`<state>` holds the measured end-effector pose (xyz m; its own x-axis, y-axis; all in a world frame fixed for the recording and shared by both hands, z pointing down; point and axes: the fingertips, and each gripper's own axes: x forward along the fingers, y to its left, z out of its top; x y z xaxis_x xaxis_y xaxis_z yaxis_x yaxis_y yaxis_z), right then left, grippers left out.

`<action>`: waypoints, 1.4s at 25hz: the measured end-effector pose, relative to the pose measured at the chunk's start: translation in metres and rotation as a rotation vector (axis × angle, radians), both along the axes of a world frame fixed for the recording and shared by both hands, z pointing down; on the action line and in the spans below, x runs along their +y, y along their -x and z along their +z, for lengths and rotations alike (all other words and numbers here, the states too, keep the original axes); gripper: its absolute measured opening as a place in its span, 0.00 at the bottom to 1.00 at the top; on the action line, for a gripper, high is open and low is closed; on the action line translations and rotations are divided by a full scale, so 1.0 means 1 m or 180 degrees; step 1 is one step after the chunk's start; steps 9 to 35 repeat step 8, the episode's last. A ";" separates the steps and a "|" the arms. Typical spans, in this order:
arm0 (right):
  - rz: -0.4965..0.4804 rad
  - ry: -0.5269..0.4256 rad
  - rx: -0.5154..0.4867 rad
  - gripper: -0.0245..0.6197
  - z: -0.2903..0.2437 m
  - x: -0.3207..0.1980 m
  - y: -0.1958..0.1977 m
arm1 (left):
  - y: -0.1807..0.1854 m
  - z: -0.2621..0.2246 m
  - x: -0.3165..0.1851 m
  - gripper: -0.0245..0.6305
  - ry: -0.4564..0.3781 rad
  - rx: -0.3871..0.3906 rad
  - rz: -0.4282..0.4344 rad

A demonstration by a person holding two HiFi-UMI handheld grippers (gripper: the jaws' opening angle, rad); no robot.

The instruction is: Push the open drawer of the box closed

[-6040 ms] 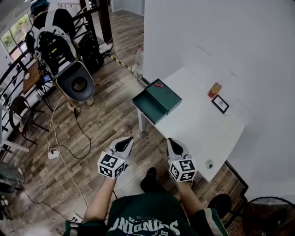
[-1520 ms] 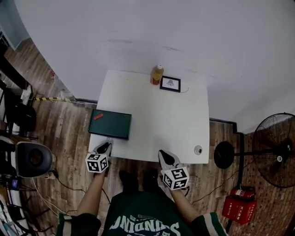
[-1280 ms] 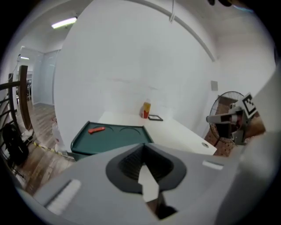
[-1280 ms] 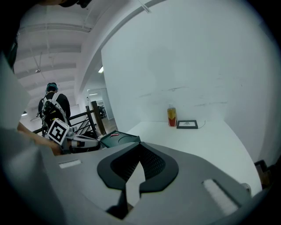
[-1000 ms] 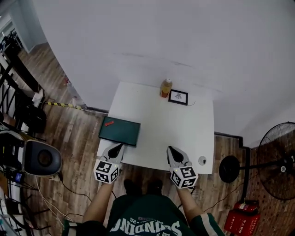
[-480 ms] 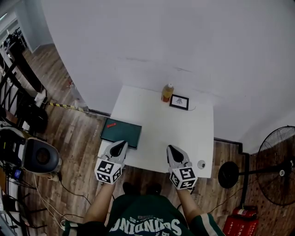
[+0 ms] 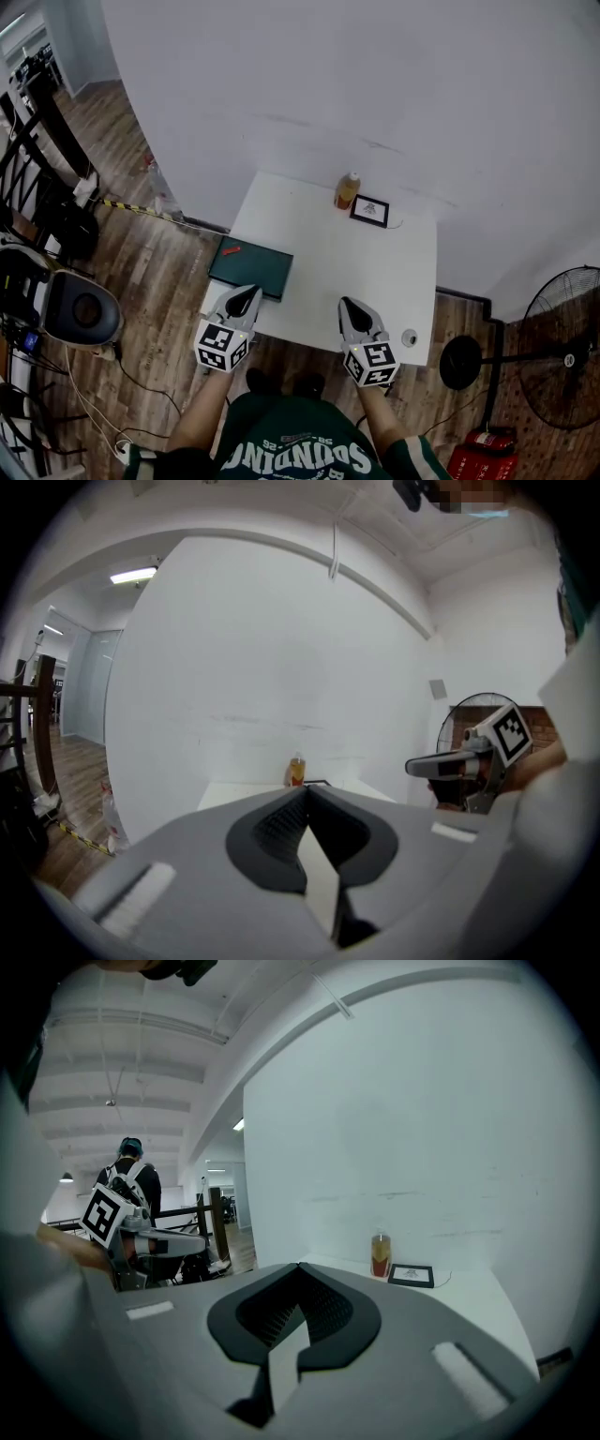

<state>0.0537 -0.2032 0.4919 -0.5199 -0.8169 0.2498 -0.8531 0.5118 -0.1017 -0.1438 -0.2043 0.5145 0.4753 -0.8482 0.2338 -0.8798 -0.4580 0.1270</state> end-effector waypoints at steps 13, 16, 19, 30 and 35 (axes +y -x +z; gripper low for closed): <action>-0.0057 0.0034 0.0000 0.04 0.003 0.005 0.012 | 0.008 0.004 0.005 0.12 0.0039 0.0003 -0.0037; -0.0057 0.0034 0.0000 0.04 0.003 0.005 0.012 | 0.008 0.004 0.005 0.12 0.0039 0.0003 -0.0037; -0.0057 0.0034 0.0000 0.04 0.003 0.005 0.012 | 0.008 0.004 0.005 0.12 0.0039 0.0003 -0.0037; -0.0057 0.0034 0.0000 0.04 0.003 0.005 0.012 | 0.008 0.004 0.005 0.12 0.0039 0.0003 -0.0037; -0.0057 0.0034 0.0000 0.04 0.003 0.005 0.012 | 0.008 0.004 0.005 0.12 0.0039 0.0003 -0.0037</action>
